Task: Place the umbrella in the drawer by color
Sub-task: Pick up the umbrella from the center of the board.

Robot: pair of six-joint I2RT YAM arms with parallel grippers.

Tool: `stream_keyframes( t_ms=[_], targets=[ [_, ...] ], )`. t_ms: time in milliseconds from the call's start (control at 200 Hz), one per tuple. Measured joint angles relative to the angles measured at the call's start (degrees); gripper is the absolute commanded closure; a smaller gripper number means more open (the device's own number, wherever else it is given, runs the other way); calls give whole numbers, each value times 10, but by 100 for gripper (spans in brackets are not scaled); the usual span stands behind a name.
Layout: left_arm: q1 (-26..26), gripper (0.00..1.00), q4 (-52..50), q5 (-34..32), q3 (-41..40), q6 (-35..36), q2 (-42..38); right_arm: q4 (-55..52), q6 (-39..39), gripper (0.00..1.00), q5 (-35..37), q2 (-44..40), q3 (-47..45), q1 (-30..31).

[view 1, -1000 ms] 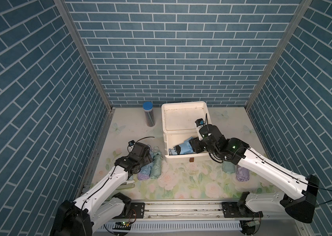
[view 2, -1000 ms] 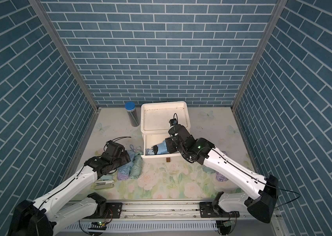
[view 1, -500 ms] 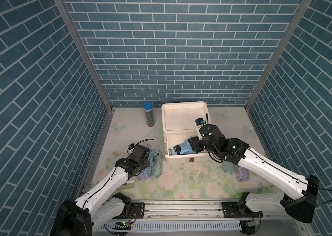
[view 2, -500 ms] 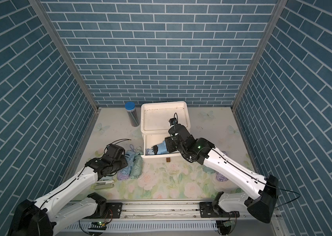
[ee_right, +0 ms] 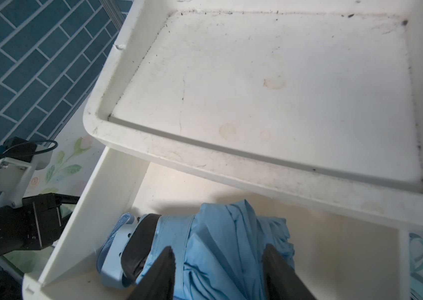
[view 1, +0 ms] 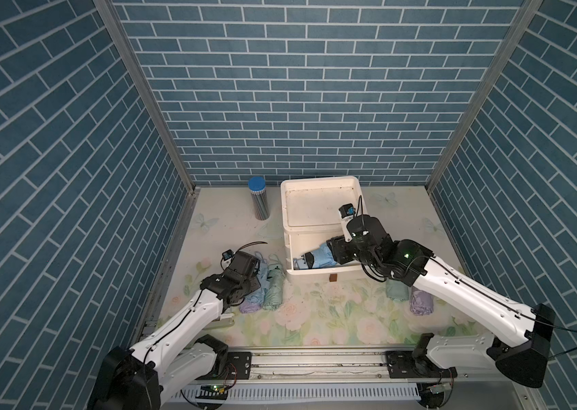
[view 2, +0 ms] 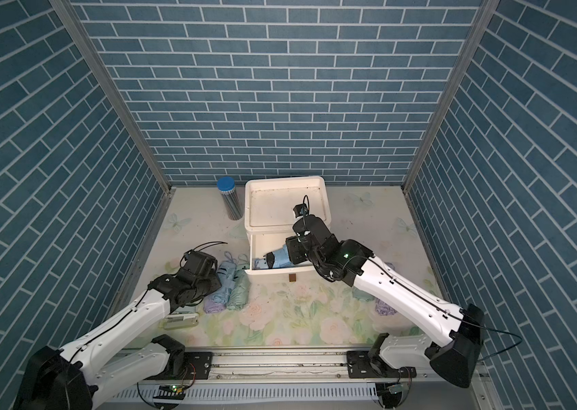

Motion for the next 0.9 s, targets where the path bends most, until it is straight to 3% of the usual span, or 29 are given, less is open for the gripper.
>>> stream_keyframes(
  t_ms=[105,430,900],
  targets=[
    [0,40,-9,2,0,-4,-2,0,0,44,0,-2,0,0],
    [0,45,-29,25,0,-14,-20,8,0,44,0,-5,0,0],
    [0,97,8,37,-23,-35,-15,12,0,44,0,-5,0,0]
  ],
)
